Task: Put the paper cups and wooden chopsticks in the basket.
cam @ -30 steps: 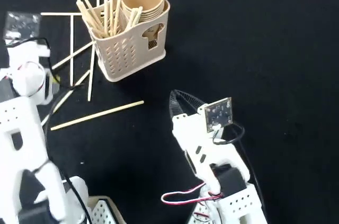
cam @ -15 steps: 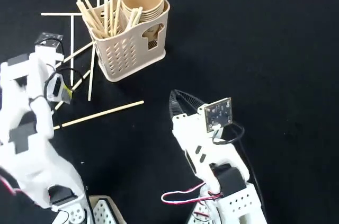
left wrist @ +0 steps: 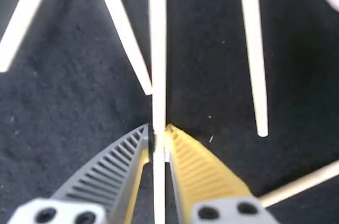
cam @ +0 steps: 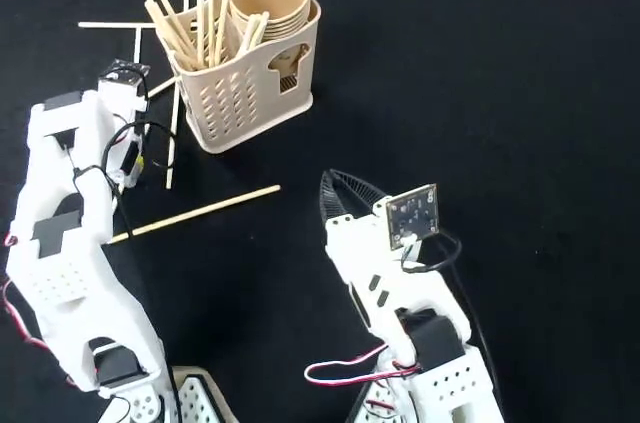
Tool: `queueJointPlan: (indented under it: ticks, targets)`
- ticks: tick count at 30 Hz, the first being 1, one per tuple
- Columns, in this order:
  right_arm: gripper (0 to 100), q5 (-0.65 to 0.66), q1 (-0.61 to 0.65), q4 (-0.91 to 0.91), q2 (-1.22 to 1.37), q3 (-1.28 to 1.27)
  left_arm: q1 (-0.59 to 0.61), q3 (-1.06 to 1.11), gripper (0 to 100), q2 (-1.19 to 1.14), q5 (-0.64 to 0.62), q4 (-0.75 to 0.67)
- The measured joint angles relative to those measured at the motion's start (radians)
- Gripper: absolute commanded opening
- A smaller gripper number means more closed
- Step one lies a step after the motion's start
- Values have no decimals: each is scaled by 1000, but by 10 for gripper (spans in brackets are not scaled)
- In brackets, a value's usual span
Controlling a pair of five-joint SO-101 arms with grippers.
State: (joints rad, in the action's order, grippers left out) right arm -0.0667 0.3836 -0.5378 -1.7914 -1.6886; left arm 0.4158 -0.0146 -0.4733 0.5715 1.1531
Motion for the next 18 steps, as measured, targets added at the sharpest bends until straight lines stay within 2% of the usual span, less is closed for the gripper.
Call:
queueJointPlan:
  ticks: [6,12,15,18]
  targets:
    - [16,0,0,0,0,0,12,-2,29,60,0,130]
    - [16,0,0,0,0,0,11,0,29,282,-2,290]
    - [16,0,0,0,0,0,17,31,29,457,-2,311]
    - [16,0,0,0,0,0,18,109,29,660,-35,255]
